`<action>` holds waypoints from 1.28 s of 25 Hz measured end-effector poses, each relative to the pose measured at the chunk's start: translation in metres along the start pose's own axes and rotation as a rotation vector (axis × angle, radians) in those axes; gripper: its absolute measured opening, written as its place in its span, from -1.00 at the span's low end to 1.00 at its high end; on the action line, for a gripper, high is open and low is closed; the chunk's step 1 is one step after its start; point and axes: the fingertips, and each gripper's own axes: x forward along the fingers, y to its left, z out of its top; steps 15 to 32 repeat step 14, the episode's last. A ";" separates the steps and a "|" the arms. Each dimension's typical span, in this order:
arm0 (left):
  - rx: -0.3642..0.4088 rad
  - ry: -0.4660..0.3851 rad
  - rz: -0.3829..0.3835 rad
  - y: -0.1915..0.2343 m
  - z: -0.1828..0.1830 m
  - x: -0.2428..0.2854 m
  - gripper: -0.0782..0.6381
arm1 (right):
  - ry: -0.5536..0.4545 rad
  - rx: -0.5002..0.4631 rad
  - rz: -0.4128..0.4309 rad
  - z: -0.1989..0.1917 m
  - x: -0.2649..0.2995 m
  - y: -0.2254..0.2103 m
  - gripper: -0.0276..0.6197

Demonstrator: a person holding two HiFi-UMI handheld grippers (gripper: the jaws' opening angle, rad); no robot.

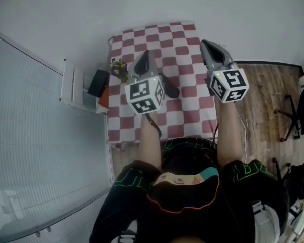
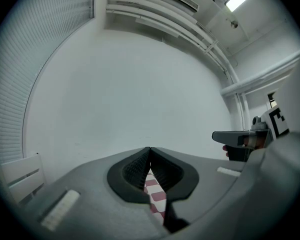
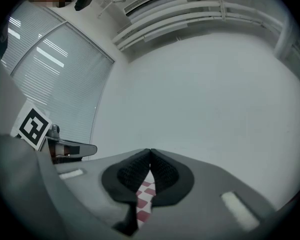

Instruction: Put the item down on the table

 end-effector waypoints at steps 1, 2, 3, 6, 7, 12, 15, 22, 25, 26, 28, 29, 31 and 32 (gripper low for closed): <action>-0.001 0.000 0.000 0.000 0.000 0.001 -0.76 | 0.000 0.001 0.001 0.000 0.000 -0.001 -0.91; -0.001 0.000 0.000 -0.001 -0.001 0.001 -0.76 | 0.001 0.000 0.001 -0.001 0.000 -0.001 -0.91; -0.001 0.001 -0.001 -0.001 -0.001 0.002 -0.76 | 0.004 -0.002 0.001 -0.002 0.001 -0.002 -0.91; -0.002 0.006 0.002 0.000 -0.004 0.004 -0.76 | 0.017 -0.011 -0.005 -0.007 0.003 -0.004 -0.91; -0.004 0.007 0.004 0.000 -0.005 0.005 -0.76 | 0.021 -0.011 -0.008 -0.009 0.003 -0.006 -0.91; -0.003 0.007 0.006 -0.002 -0.005 0.006 -0.76 | 0.024 -0.009 -0.012 -0.012 0.001 -0.011 -0.91; -0.002 0.007 0.005 -0.003 -0.006 0.007 -0.76 | 0.019 -0.009 -0.010 -0.011 0.001 -0.012 -0.91; -0.002 0.007 0.005 -0.003 -0.006 0.007 -0.76 | 0.019 -0.009 -0.010 -0.011 0.001 -0.012 -0.91; -0.002 0.007 0.005 -0.003 -0.006 0.007 -0.76 | 0.019 -0.009 -0.010 -0.011 0.001 -0.012 -0.91; -0.002 0.007 0.005 -0.003 -0.006 0.007 -0.76 | 0.019 -0.009 -0.010 -0.011 0.001 -0.012 -0.91; -0.002 0.007 0.005 -0.003 -0.006 0.007 -0.76 | 0.019 -0.009 -0.010 -0.011 0.001 -0.012 -0.91; -0.002 0.007 0.005 -0.003 -0.006 0.007 -0.76 | 0.019 -0.009 -0.010 -0.011 0.001 -0.012 -0.91; -0.002 0.007 0.005 -0.003 -0.006 0.007 -0.76 | 0.019 -0.009 -0.010 -0.011 0.001 -0.012 -0.91; -0.002 0.007 0.005 -0.003 -0.006 0.007 -0.76 | 0.019 -0.009 -0.010 -0.011 0.001 -0.012 -0.91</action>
